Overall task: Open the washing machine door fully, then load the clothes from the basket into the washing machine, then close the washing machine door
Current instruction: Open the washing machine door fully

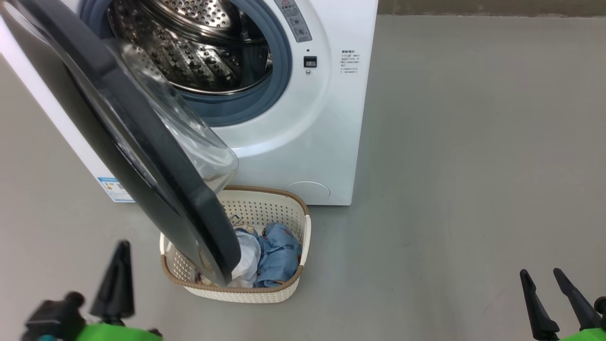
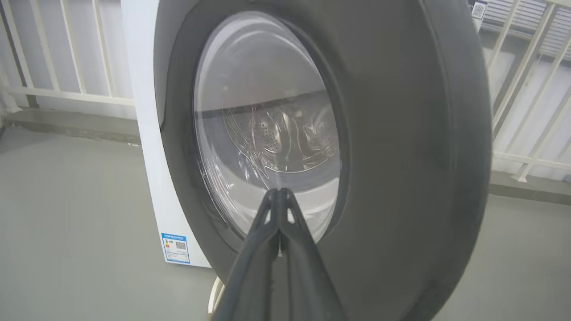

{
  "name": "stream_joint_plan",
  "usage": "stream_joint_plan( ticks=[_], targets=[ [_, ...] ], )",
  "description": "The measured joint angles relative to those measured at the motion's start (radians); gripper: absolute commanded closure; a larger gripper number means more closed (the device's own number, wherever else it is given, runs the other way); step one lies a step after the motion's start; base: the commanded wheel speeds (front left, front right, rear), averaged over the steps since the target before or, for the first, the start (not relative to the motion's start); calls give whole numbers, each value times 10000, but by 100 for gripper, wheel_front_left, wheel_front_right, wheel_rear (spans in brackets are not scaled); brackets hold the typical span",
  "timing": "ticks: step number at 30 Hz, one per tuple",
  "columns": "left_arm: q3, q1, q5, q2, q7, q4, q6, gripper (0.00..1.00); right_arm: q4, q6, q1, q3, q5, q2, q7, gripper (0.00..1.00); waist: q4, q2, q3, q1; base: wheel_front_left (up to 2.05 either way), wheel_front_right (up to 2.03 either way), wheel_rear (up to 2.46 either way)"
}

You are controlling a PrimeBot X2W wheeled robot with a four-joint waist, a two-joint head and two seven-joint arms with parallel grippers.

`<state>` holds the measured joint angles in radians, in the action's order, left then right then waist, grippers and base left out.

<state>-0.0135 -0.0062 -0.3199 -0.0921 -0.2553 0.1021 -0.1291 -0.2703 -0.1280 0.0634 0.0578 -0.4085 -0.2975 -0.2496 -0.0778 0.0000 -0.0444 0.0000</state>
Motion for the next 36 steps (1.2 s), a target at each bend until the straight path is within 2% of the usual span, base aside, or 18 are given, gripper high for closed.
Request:
stream_joint_plan(
  ticks=[7,11,14,17,20,23,31,36],
  targets=[
    [951,-236,502,165,-2,-2073,0,100,54,0,-2,79,75,33,2,0,-74,0,-40,0,0,0,0],
    [1055,-340,535,382,-6,-3452,2,100,105,0,-2,121,111,36,0,0,-99,0,-65,0,0,0,0],
    [428,-343,575,435,-13,-4207,4,100,138,0,-1,169,163,42,0,0,-102,0,-87,0,0,0,0],
    [-646,-343,623,451,-13,-4635,2,100,163,0,-1,207,280,59,0,0,-105,0,-116,0,0,0,0],
    [-1879,-341,606,454,2,-4521,2,100,174,0,-3,236,282,90,0,0,-108,0,-172,0,0,0,0],
    [-2704,-345,458,454,2,-3873,2,100,182,0,-7,238,291,104,0,0,-86,0,-217,0,0,0,0],
    [-3336,-925,-205,449,0,-1430,2,100,215,0,-25,196,291,155,0,0,36,0,-348,0,0,0,0],
    [-3367,-1554,-456,454,0,-587,2,100,228,0,-37,213,291,171,0,0,49,0,-478,0,0,0,0]
  ],
)
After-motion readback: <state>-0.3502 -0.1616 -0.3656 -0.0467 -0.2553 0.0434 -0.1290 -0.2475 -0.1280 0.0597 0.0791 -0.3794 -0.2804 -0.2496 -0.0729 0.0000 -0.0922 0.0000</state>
